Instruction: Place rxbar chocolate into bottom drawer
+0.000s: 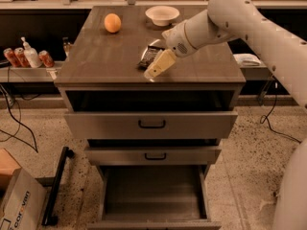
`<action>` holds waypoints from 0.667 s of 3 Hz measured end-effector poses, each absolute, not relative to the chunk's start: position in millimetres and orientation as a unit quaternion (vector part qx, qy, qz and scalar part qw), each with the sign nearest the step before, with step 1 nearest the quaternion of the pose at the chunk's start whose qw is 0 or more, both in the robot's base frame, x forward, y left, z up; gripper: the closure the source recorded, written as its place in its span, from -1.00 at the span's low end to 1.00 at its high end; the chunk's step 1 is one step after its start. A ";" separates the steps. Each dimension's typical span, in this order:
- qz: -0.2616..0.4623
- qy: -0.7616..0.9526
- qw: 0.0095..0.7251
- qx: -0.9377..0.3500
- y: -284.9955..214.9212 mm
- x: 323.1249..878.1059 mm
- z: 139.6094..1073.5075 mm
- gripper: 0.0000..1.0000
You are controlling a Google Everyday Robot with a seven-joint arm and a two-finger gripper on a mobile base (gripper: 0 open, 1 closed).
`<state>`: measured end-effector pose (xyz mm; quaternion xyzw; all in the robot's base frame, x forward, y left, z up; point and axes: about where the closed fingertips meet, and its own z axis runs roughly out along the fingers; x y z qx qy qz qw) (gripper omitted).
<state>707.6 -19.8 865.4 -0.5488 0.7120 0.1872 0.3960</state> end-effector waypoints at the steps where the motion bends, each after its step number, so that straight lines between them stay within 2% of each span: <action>1: 0.202 0.709 0.404 -0.541 -15.9 727.7 857.7 -1.00; 2: 0.216 0.708 0.402 -0.539 -11.6 745.3 848.8 -1.00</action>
Offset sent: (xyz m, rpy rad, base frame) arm 0.0596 0.0067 -0.0212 0.0805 0.0354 0.0143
